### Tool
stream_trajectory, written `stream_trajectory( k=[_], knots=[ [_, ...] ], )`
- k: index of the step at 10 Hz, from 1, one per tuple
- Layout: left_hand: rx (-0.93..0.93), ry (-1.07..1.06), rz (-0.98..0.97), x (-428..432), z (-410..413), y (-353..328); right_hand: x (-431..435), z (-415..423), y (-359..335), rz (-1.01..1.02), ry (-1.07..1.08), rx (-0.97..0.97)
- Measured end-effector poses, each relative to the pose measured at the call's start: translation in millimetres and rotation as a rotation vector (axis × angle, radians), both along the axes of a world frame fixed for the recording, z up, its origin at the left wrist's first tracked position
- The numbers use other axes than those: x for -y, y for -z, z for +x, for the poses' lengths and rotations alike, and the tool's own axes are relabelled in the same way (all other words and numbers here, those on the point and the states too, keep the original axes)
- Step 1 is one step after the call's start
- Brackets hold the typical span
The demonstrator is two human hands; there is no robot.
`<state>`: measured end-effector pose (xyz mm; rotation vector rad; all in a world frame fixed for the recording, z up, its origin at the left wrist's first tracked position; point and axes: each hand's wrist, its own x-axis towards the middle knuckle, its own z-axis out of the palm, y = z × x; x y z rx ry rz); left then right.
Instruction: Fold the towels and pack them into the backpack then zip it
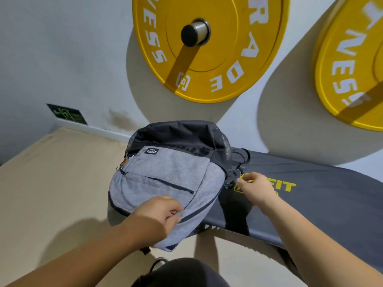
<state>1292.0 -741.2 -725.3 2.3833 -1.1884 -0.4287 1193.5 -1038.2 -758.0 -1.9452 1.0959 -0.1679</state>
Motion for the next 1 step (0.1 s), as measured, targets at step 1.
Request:
stream_trajectory(
  k=[1],
  knots=[
    [0.025, 0.059, -0.071, 12.4, -3.1, -39.4, -11.0, -15.1, -47.5, -0.005, -0.093, 0.034]
  ],
)
